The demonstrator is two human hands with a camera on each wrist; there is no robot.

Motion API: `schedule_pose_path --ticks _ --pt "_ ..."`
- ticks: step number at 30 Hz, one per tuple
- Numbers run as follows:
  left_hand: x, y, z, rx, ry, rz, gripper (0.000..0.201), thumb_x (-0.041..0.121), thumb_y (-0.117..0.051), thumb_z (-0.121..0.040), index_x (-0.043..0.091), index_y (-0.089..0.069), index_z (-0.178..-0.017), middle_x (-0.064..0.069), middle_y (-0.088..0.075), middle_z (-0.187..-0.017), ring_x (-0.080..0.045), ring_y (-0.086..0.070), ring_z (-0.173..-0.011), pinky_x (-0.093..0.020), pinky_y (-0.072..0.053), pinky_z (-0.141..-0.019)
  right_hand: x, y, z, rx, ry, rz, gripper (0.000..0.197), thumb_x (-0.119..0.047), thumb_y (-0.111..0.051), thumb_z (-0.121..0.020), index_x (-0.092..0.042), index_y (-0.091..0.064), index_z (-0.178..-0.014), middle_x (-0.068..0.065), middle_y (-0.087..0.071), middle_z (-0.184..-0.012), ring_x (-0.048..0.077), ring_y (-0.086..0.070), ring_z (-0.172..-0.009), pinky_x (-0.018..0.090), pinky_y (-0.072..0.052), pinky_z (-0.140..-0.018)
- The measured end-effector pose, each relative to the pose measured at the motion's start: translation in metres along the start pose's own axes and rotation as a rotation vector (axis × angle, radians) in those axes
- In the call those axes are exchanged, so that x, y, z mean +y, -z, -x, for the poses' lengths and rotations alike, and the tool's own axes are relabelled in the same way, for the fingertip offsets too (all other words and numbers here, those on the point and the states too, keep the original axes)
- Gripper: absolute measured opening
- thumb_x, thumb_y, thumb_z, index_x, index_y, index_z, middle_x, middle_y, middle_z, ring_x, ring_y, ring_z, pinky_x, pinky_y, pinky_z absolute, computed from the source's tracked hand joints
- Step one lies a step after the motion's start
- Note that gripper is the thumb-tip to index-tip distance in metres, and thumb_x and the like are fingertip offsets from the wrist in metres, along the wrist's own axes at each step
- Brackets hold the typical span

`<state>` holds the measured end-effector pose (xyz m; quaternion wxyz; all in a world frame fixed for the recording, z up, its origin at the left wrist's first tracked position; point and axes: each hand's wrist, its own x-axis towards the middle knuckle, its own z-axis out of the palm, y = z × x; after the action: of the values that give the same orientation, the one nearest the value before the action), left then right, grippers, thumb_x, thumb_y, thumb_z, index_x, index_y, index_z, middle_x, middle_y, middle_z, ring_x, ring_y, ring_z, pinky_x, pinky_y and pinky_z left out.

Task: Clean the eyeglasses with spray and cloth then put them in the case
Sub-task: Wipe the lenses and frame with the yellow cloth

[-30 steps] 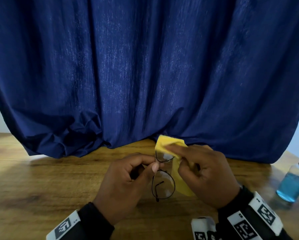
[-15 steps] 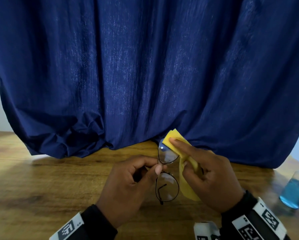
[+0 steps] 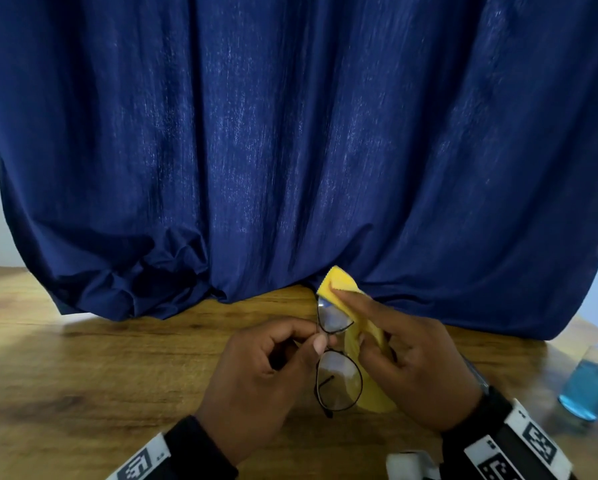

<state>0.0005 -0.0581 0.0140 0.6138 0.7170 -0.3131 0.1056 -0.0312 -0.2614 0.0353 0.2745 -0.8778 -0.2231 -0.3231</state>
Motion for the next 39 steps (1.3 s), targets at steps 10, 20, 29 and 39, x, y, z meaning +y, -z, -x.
schedule_pose_path --ticks 10,20,29,39 --pt "-0.0008 0.0009 -0.0012 -0.004 0.004 -0.008 0.012 0.027 -0.067 -0.09 0.026 -0.079 -0.09 0.016 -0.079 -0.085 -0.018 -0.071 -0.07 -0.024 -0.056 -0.059 0.0038 0.0017 0.0006 0.073 -0.032 -0.043 0.05 -0.018 -0.055 -0.084 -0.035 -0.063 -0.13 -0.021 -0.043 -0.055 -0.003 -0.041 -0.047 0.003 -0.029 -0.051" --pt "-0.0018 0.0031 -0.0006 0.002 -0.034 -0.009 0.016 0.035 -0.065 -0.085 0.028 -0.079 -0.089 0.011 -0.076 -0.074 -0.008 -0.062 -0.059 -0.021 -0.049 -0.052 0.0031 0.0033 0.0015 0.082 0.008 -0.098 0.039 -0.019 -0.054 -0.083 -0.037 -0.075 -0.111 -0.013 -0.059 -0.065 0.005 -0.051 -0.055 0.008 -0.036 -0.055" --pt "0.0028 0.0017 0.0007 -0.022 -0.02 -0.002 0.014 0.036 -0.065 -0.088 0.032 -0.079 -0.089 0.007 -0.075 -0.073 -0.02 -0.062 -0.06 -0.03 -0.049 -0.052 0.0028 -0.0002 0.0018 0.022 0.02 -0.104 0.045 -0.02 -0.054 -0.085 -0.047 -0.068 -0.117 -0.001 -0.069 -0.074 0.015 -0.062 -0.064 0.033 -0.052 -0.058" --pt "0.0035 0.0011 0.0007 -0.02 0.001 0.009 0.015 0.034 -0.066 -0.087 0.03 -0.079 -0.09 0.003 -0.078 -0.079 -0.021 -0.068 -0.065 -0.035 -0.053 -0.056 0.0007 -0.0027 0.0012 0.02 0.06 -0.075 0.043 -0.017 -0.056 -0.085 -0.036 -0.07 -0.121 -0.018 -0.061 -0.069 0.004 -0.055 -0.059 0.01 -0.041 -0.057"
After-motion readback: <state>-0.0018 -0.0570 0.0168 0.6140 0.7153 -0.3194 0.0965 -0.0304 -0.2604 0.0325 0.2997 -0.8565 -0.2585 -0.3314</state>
